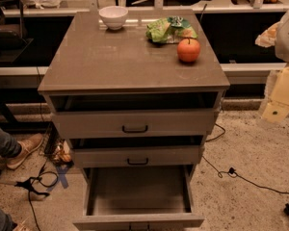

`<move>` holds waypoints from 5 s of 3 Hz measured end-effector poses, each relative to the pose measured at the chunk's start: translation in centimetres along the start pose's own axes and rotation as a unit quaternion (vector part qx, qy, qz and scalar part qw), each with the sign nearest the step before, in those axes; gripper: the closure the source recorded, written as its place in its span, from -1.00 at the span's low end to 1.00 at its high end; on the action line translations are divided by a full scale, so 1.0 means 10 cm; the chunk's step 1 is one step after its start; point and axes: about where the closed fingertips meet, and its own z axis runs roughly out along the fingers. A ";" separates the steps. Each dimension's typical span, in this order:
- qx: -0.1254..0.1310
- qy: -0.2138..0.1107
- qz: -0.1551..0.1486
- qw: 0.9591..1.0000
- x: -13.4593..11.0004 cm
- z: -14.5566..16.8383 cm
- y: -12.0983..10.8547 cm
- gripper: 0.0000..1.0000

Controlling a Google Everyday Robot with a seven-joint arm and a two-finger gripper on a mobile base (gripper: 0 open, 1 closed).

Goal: Close bottom drawer

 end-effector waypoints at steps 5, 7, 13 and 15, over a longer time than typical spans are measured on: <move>-0.175 -0.052 0.150 0.972 0.08 2.18 1.13 -1.00; -0.182 -0.036 0.161 0.969 0.10 2.30 1.17 -1.00; -0.260 0.061 0.370 0.890 0.51 5.02 2.20 -1.00; -0.295 0.055 0.448 0.842 1.07 6.15 2.62 -0.02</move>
Offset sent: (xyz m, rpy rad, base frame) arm -0.0060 -0.0094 -0.1305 0.1639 0.2720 -0.1198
